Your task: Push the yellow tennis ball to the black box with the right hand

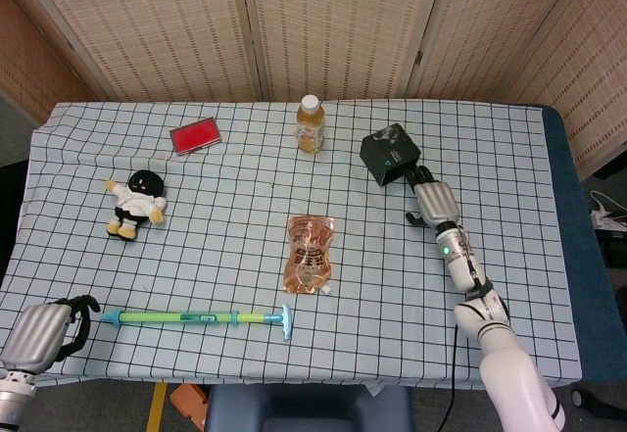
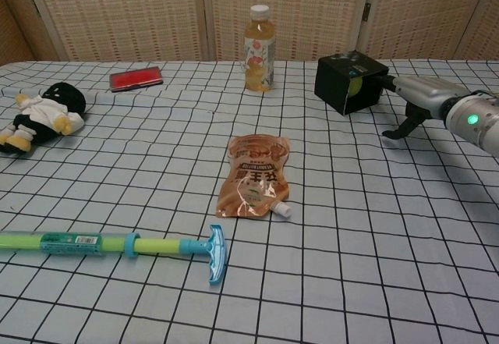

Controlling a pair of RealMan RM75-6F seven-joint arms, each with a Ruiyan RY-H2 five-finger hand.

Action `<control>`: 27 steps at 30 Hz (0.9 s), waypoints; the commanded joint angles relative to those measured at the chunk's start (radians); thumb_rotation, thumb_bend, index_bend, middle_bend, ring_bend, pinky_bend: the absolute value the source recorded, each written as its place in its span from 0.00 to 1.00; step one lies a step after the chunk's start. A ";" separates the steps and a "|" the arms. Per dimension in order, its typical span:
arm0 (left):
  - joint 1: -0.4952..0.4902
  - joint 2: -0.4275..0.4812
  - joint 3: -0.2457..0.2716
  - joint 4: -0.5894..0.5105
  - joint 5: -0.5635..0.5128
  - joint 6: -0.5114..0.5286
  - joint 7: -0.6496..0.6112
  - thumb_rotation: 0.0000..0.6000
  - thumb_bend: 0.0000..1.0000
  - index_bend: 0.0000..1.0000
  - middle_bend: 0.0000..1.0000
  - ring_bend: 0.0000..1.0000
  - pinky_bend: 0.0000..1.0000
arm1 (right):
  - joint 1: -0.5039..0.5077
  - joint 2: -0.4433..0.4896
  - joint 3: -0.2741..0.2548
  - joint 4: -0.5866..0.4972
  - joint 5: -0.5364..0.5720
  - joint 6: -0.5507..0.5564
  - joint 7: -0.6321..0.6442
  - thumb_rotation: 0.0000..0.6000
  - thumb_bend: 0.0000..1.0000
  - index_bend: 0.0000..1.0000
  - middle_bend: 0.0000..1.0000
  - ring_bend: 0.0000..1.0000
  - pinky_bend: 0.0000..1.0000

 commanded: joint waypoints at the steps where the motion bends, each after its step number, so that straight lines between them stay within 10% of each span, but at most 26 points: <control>1: 0.000 0.000 0.001 -0.001 0.002 0.001 0.000 1.00 0.58 0.44 0.50 0.51 0.61 | -0.002 -0.002 -0.003 0.003 -0.003 0.009 0.005 1.00 0.20 0.00 0.00 0.00 0.37; 22: 0.009 0.011 0.010 -0.008 0.039 0.024 -0.024 1.00 0.58 0.44 0.50 0.51 0.61 | -0.086 0.045 -0.010 -0.063 -0.014 0.184 -0.020 1.00 0.20 0.00 0.00 0.00 0.37; 27: 0.013 0.019 0.017 -0.011 0.062 0.035 -0.041 1.00 0.58 0.44 0.50 0.51 0.61 | -0.206 0.127 0.026 -0.247 0.016 0.438 -0.145 1.00 0.20 0.25 0.28 0.16 0.37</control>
